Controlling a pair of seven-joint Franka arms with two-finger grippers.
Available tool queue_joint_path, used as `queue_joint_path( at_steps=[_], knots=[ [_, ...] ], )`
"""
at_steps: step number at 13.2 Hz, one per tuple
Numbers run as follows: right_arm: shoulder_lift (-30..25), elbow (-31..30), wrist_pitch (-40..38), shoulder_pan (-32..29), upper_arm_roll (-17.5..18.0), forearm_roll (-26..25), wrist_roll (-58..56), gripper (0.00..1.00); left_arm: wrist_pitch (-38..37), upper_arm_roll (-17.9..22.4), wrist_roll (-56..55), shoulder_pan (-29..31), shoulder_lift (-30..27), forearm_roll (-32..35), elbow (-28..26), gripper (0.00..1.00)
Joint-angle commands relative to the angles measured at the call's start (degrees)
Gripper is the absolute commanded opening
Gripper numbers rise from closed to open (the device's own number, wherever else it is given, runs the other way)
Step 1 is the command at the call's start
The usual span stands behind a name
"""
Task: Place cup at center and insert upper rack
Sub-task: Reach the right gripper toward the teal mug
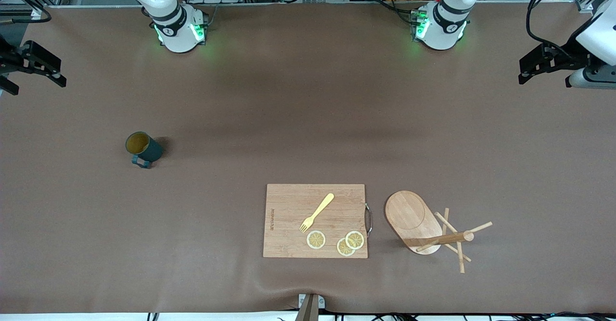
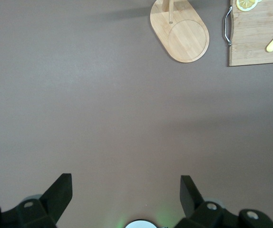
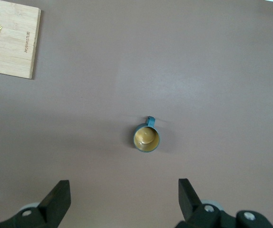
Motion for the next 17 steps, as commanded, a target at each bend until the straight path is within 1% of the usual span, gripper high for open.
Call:
queue_joint_path(
  at_steps=[1,5,6,9,11,12,13,15,17],
  knots=[
    [0.73,1.28,-1.11,0.34,-0.06,-0.75,-0.08,1.00,-0.65,-0.08,-0.67,0.18,0.19,0.65,0.95,1.00],
    [4.33,1.27,-0.33,0.08,0.12,0.13,-0.08,1.00,-0.56,-0.08,-0.66,0.27,0.19,0.56,0.95,1.00],
    [6.25,1.36,0.46,0.08,0.12,0.05,-0.69,1.00,-0.56,-0.08,-0.67,0.27,0.19,0.56,0.95,1.00],
    [9.77,1.36,1.35,1.48,0.20,-0.48,-0.78,1.00,-0.56,-0.08,-0.75,0.18,0.19,0.47,0.95,1.00],
    [12.23,1.36,3.53,1.14,0.12,-0.74,-0.78,1.00,-0.65,-0.08,-0.75,-0.08,0.19,0.47,0.95,1.00],
    [14.07,1.28,5.46,0.70,0.12,-0.48,-0.70,1.00,-0.56,-0.17,-0.75,-0.26,0.19,0.47,1.03,1.00],
    [17.49,1.27,5.22,0.35,0.03,-0.13,-1.39,1.00,-0.56,-0.17,-0.75,-0.26,0.19,0.47,0.95,1.00],
    [19.27,0.92,6.01,-0.71,0.03,0.75,-2.63,1.00,-0.56,-0.17,-0.75,-0.26,0.19,0.47,0.95,1.00],
    [20.85,0.49,6.62,0.16,-0.06,1.80,-1.41,1.00,-0.56,-0.17,-0.75,-0.26,0.19,0.47,0.95,1.00]
  ],
)
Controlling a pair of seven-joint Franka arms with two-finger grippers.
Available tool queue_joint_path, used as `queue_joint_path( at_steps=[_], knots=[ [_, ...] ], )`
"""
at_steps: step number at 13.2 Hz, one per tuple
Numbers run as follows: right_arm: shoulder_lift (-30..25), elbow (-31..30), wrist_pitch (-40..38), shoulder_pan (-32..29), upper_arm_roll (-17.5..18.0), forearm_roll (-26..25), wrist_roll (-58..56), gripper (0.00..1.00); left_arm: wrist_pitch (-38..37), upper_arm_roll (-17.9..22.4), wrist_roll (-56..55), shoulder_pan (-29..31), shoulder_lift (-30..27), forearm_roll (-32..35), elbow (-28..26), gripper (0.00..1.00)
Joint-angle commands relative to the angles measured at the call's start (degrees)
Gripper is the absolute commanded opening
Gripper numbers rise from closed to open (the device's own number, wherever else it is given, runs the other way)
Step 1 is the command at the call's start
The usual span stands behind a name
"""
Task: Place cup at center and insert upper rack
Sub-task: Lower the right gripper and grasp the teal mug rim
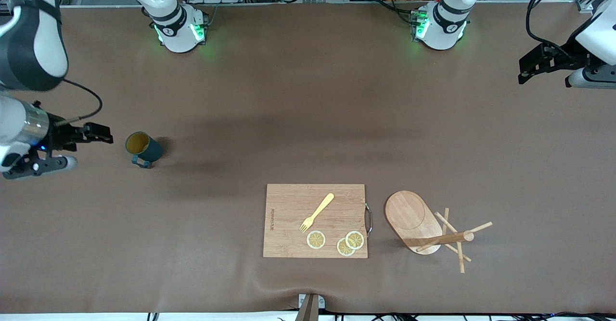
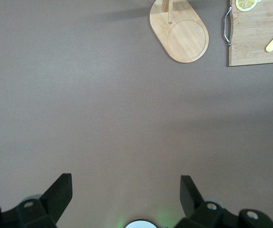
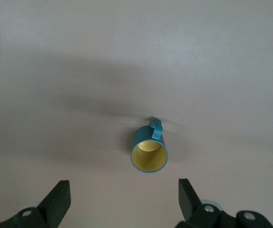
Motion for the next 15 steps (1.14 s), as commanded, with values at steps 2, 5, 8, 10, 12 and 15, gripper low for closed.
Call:
queue_joint_path(
  at_steps=[2,5,8,10,12,15],
  knots=[
    [0.57,-6.85,5.42,-0.29,0.33,3.89,2.84,1.00,-0.56,-0.09,-0.75,-0.22,0.19,0.38,0.89,1.00],
    [0.21,-14.45,14.32,-0.38,0.16,4.44,3.11,1.00,-0.56,-0.01,-0.75,0.13,0.19,0.38,0.89,1.00],
    [0.04,-20.24,20.20,-0.90,0.07,4.18,3.20,0.90,-0.56,-0.09,-0.75,0.31,0.19,0.38,0.89,1.00],
    [0.65,-21.75,21.63,-1.61,-0.02,4.09,3.63,0.83,-0.56,-0.09,-0.75,0.04,0.18,0.38,0.89,1.00],
    [0.22,-24.12,21.55,-1.35,0.07,4.09,7.30,0.82,-0.48,-0.09,-0.84,-0.22,0.19,0.38,0.89,1.00],
    [0.04,-26.50,22.34,-1.35,0.07,4.00,8.91,0.82,-0.48,-0.09,-0.67,-0.48,0.19,0.38,0.89,1.00]
  ],
)
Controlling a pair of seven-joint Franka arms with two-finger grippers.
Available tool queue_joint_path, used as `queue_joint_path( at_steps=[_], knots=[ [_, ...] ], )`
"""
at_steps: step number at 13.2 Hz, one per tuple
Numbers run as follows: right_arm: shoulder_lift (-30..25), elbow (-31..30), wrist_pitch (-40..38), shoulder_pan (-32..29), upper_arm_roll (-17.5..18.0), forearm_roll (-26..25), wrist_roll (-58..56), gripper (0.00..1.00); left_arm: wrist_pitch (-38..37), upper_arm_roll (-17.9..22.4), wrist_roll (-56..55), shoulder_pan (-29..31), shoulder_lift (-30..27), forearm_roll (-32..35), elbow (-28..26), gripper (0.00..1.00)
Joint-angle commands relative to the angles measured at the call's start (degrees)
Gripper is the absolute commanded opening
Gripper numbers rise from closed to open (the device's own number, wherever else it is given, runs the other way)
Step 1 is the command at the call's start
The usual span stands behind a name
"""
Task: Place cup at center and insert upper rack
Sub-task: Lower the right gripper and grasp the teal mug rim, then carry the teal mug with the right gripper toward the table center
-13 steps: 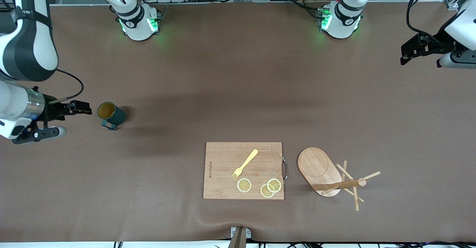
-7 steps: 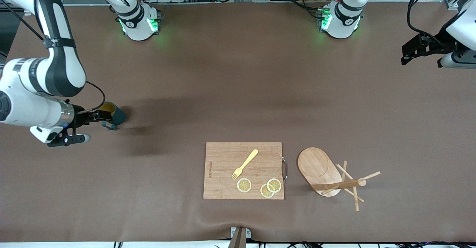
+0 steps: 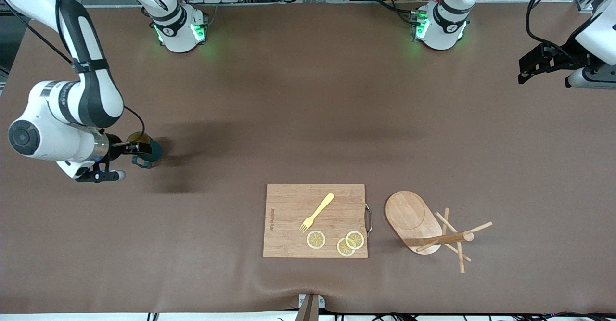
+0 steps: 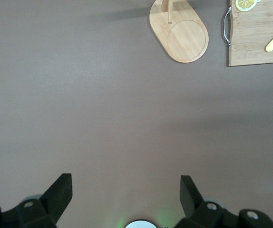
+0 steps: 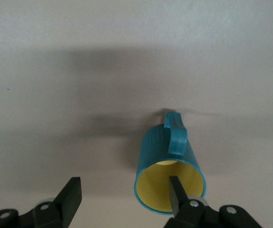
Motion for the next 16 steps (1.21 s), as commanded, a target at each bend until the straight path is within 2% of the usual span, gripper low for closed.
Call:
queue_joint_path(
  at_steps=[1,3,5,7,8,11,12,16],
  knots=[
    [-1.90,-3.81,1.13,-0.54,0.41,0.74,1.80,0.79,-0.04,-0.05,-0.75,-0.40,0.19,0.38,0.88,1.00],
    [-2.07,-7.14,4.01,-0.37,0.50,0.74,1.89,0.76,0.14,-0.05,-0.67,-0.40,0.19,-0.05,0.88,1.00],
    [-2.16,-9.61,7.09,-0.01,0.50,0.74,1.98,0.61,0.14,-0.05,-0.75,-0.31,0.27,-0.06,0.88,1.00],
    [-1.90,-11.72,10.95,-0.01,0.50,0.66,1.89,0.59,0.14,-0.05,-0.75,-0.14,0.27,-0.14,0.88,1.00],
    [-1.90,-12.69,12.28,-0.01,0.50,0.66,1.89,0.49,0.14,-0.05,-0.75,-0.22,0.36,-0.14,0.88,1.00],
    [-1.90,-13.05,12.73,-0.01,0.50,0.66,1.89,0.07,0.05,-0.05,-0.75,0.12,1.15,-0.14,0.71,1.00],
    [-1.90,-13.05,12.64,-0.01,0.50,0.66,1.89,0.00,0.05,-0.05,-0.75,0.30,1.59,-0.14,0.88,1.00],
    [-2.95,-12.26,11.24,0.08,0.50,0.66,1.81,0.00,0.14,0.21,-0.75,0.39,1.86,-0.14,0.88,1.00]
  ],
)
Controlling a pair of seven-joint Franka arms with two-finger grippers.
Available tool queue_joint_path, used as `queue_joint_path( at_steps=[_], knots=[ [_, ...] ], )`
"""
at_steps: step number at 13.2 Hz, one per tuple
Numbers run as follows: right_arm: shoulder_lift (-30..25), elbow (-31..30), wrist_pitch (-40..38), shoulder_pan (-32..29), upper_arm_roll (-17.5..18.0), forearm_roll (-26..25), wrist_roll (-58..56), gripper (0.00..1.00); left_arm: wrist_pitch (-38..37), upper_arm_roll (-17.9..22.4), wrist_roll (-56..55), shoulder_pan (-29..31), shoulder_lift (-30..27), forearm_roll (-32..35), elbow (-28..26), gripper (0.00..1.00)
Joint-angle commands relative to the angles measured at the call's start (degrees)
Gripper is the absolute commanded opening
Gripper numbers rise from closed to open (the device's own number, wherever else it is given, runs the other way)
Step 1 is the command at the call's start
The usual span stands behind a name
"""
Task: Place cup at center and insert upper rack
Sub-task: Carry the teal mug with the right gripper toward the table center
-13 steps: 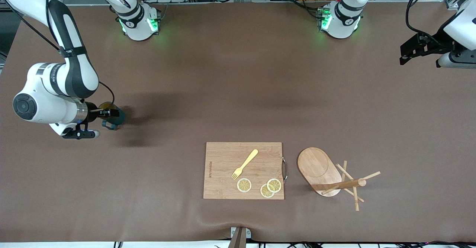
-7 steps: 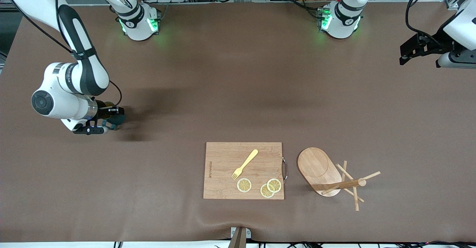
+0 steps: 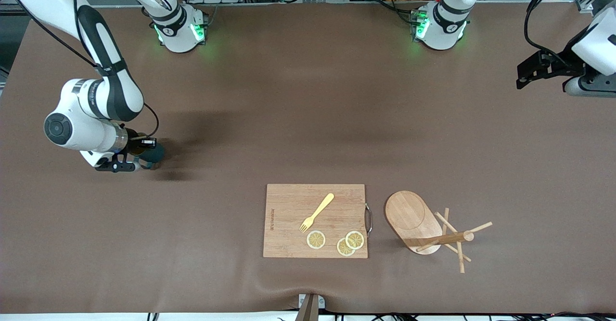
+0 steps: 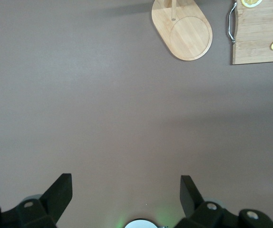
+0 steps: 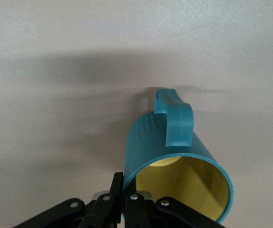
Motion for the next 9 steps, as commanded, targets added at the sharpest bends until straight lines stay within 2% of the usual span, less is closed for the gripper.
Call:
queue_joint_path(
  at_steps=[1,4,9],
  knots=[
    [-2.71,-0.05,-2.38,0.08,0.37,0.67,0.51,0.00,-0.05,-0.07,-0.75,-0.03,0.25,-0.14,0.92,1.00],
    [-4.12,3.56,-9.59,2.53,0.55,0.67,7.95,0.00,-0.05,-0.07,-0.75,-0.38,0.25,-0.05,1.01,1.00],
    [-5.62,3.74,-10.84,11.31,0.81,1.02,23.67,0.00,-0.05,-0.16,-0.75,0.06,0.25,-0.05,1.01,1.00]
  ],
)
